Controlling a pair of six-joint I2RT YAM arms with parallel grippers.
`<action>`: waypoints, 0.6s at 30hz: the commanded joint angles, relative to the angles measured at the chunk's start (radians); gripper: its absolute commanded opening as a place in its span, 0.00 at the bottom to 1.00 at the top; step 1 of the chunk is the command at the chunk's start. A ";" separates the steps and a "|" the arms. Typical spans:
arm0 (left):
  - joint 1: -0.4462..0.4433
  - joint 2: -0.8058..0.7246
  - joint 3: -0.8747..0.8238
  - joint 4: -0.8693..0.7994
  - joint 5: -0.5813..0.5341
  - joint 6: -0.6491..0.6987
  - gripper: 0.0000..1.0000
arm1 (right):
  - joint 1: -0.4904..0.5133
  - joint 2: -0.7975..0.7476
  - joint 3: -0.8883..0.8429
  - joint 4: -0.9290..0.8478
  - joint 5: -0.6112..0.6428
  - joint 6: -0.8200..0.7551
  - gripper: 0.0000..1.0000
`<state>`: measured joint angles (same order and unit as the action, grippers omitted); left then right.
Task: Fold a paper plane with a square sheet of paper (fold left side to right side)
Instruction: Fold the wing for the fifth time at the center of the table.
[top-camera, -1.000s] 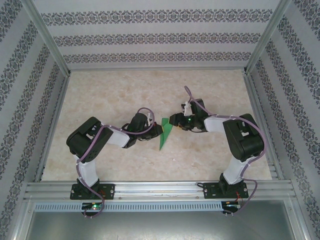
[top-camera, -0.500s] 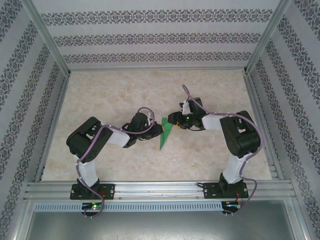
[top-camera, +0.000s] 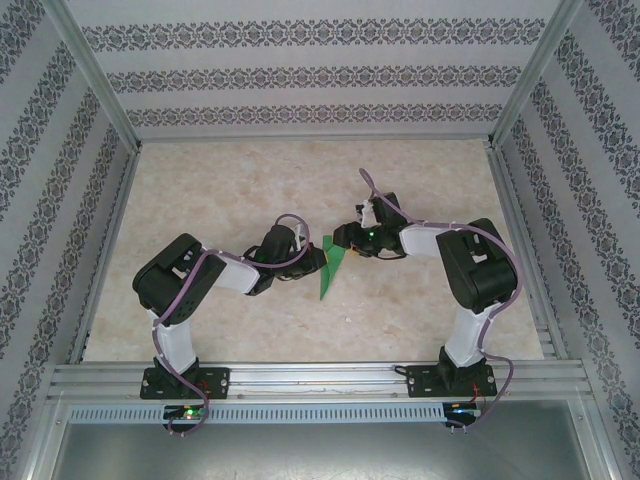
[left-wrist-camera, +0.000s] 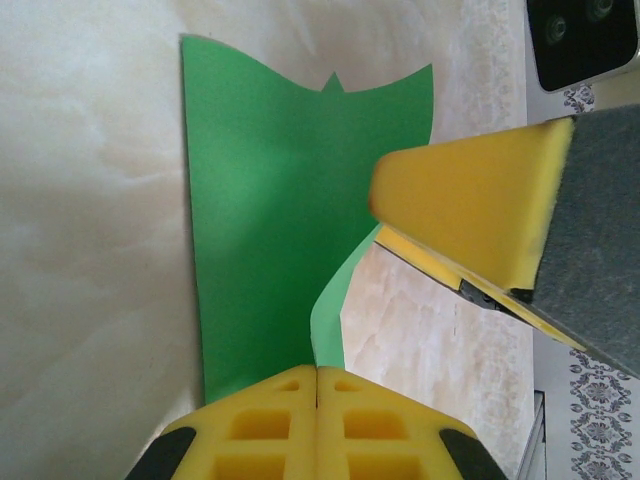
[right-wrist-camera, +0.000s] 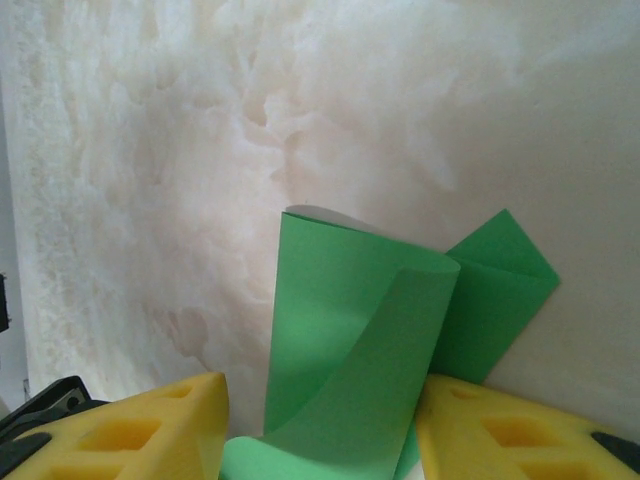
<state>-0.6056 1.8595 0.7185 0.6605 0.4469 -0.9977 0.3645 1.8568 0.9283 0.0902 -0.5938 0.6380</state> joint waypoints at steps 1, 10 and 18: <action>0.025 -0.027 0.011 -0.027 -0.003 0.028 0.00 | 0.016 0.043 0.029 -0.088 0.058 -0.048 0.53; 0.047 -0.006 0.014 -0.034 0.045 0.044 0.00 | 0.031 0.075 0.065 -0.174 0.103 -0.092 0.53; 0.064 0.046 0.043 -0.036 0.099 0.058 0.00 | 0.036 0.085 0.074 -0.184 0.107 -0.099 0.53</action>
<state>-0.5606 1.8774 0.7349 0.6476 0.5137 -0.9718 0.3843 1.8820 1.0069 -0.0494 -0.5453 0.5713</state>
